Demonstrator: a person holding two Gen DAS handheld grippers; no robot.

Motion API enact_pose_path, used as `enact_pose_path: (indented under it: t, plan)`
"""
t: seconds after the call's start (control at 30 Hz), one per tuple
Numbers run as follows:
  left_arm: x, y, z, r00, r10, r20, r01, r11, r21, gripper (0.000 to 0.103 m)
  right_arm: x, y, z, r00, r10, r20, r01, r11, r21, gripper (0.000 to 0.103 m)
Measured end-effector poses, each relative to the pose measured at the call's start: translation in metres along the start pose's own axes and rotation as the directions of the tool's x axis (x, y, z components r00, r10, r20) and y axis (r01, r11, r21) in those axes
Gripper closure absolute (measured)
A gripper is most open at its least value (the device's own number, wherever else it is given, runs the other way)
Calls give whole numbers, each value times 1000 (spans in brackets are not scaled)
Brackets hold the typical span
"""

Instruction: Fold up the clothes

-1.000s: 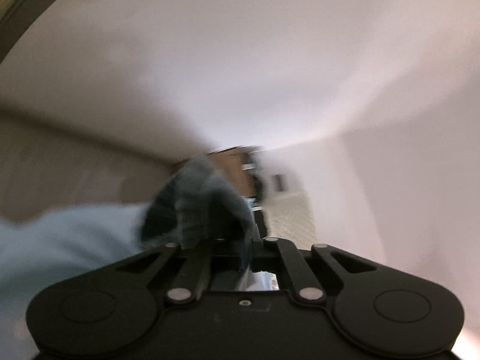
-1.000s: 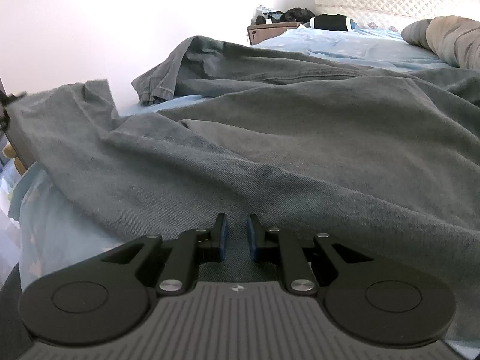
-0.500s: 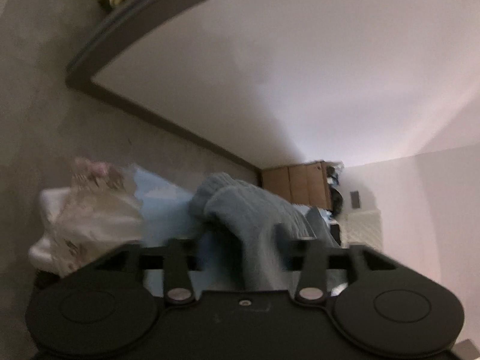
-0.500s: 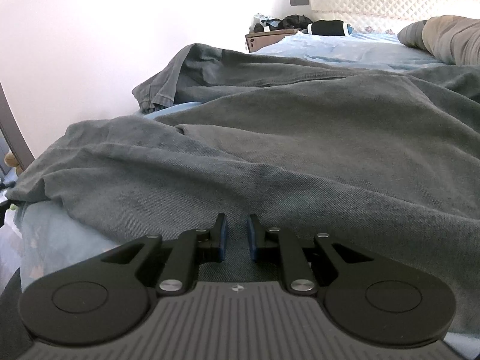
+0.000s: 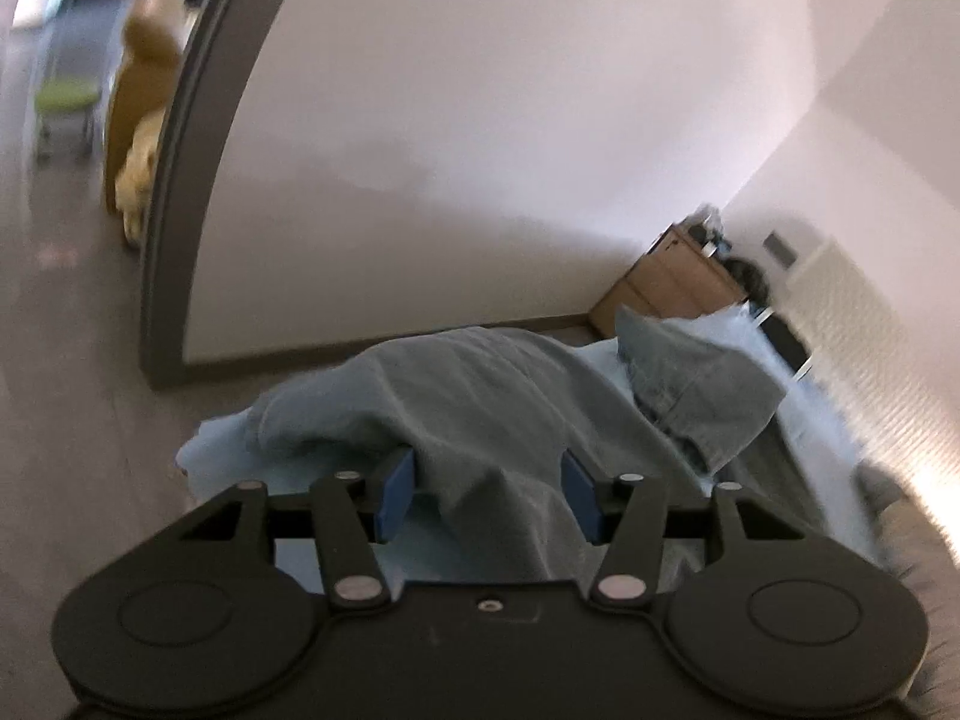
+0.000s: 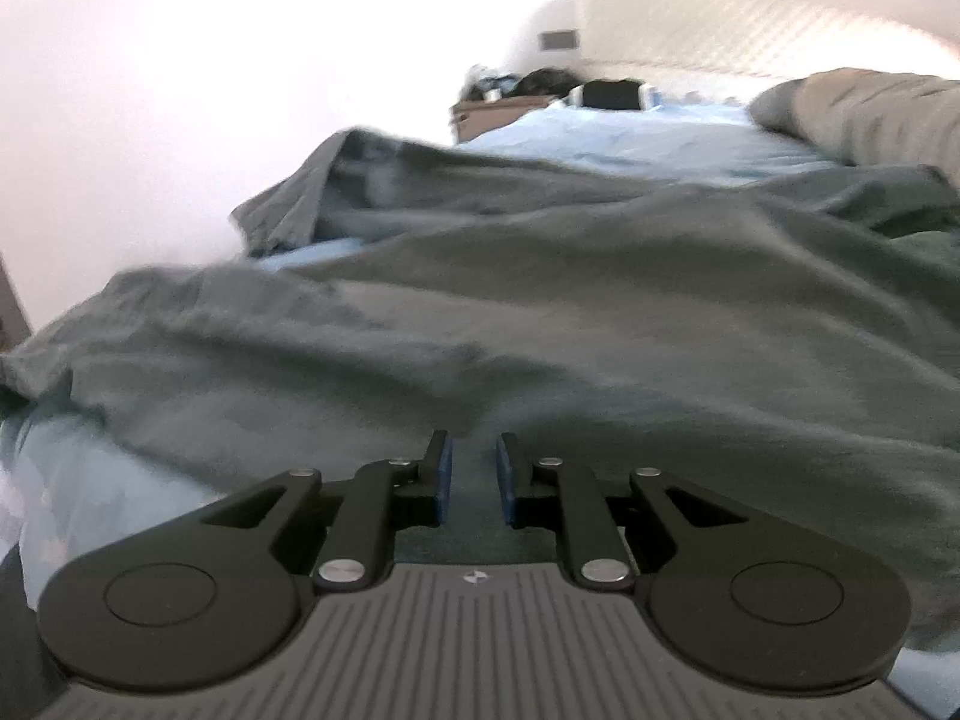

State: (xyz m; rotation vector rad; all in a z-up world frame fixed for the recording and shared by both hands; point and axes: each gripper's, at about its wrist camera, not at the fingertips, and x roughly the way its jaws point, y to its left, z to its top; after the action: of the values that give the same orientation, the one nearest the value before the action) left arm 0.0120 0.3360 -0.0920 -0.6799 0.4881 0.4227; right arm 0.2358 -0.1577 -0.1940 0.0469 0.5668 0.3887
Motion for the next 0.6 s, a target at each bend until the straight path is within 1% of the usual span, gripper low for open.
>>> enact_pose_path:
  t: [0.1,0.17,0.23,0.33,0.43,0.53,0.57,0.6]
  plan:
    - [1,-27,-14,999,5,34,-8,997,81,53,-20,-19,8,998,-32,55,32,999,12,87]
    - [-3,-44,-18,998,-18,57,12,993,120,53,-32,-34,13,993,-86,78,85,996,12,87]
    - [-4,-58,-20,997,-45,69,33,987,158,51,-43,-55,16,984,-152,93,150,988,32,86]
    - [11,-78,-36,996,-87,21,81,973,215,51,-59,-90,15,963,-252,100,243,966,90,85]
    - [35,-92,-57,994,-96,-57,107,966,236,51,-76,-126,7,933,-348,90,332,930,157,85]
    - [64,-98,-81,985,-66,-161,104,965,241,51,-87,-158,-8,901,-432,33,414,882,223,85]
    - [70,-100,-87,985,-46,-168,90,961,260,51,-88,-167,-15,896,-445,-1,433,871,233,85]
    - [75,-102,-93,984,-26,-174,75,957,280,51,-86,-175,-22,895,-443,-48,441,866,234,85]
